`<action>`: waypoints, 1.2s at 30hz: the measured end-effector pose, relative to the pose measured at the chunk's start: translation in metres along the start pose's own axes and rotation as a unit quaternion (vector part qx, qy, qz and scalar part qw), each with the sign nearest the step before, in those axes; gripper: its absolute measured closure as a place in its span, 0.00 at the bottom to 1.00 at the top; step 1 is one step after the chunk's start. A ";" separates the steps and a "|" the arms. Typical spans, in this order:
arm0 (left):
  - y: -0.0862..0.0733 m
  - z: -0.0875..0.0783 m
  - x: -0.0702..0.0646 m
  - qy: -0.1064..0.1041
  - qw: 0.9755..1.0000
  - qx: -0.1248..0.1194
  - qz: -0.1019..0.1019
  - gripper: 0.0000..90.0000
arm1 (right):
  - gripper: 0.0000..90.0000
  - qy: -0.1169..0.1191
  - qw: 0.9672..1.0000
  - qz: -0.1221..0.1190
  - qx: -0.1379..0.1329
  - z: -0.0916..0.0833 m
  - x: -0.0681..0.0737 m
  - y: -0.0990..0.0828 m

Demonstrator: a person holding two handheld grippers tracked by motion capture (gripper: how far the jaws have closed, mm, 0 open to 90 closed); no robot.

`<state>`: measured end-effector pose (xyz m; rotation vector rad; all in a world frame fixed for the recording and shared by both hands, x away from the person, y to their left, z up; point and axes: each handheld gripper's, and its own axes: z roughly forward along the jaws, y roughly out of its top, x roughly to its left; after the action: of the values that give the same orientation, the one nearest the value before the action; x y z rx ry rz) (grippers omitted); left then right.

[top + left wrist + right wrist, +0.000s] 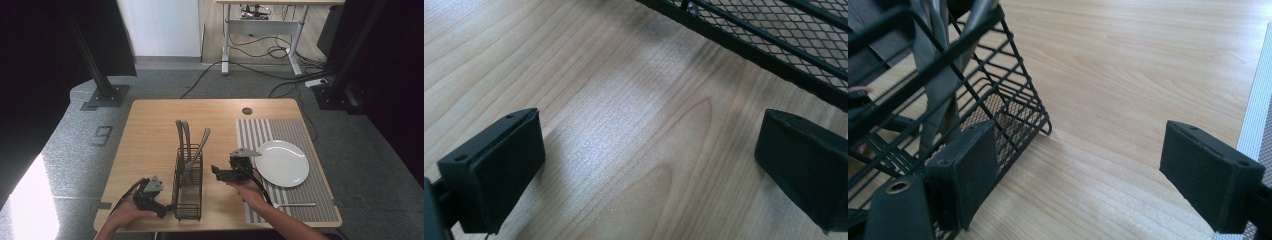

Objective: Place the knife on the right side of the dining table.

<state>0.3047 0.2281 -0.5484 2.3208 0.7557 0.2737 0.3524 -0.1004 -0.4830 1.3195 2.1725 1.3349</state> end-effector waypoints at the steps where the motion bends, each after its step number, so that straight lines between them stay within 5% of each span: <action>1: 0.000 0.000 0.000 0.000 1.000 0.000 0.000 0.00 | 0.18 0.002 1.000 0.000 -0.002 -0.001 0.000 0.001; 9: 0.000 0.000 0.000 0.000 1.000 0.000 0.000 0.00 | 0.19 0.011 1.000 -0.003 -0.018 -0.007 0.001 0.011; 12: 0.000 0.000 0.000 0.000 1.000 0.000 0.000 0.00 | 0.19 0.039 0.999 0.023 -0.014 -0.009 -0.001 0.016; 25: 0.000 0.000 0.000 0.000 1.000 0.000 0.000 0.00 | 0.20 0.028 0.999 0.006 -0.040 -0.004 -0.007 0.037; 36: 0.000 0.000 0.000 0.000 1.000 0.000 0.000 0.00 | 0.26 0.052 0.997 -0.003 -0.054 0.007 -0.005 0.054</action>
<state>0.3047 0.2281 -0.5485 2.3206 0.7563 0.2734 0.3897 -0.0914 -0.4439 1.2283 2.1356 1.5264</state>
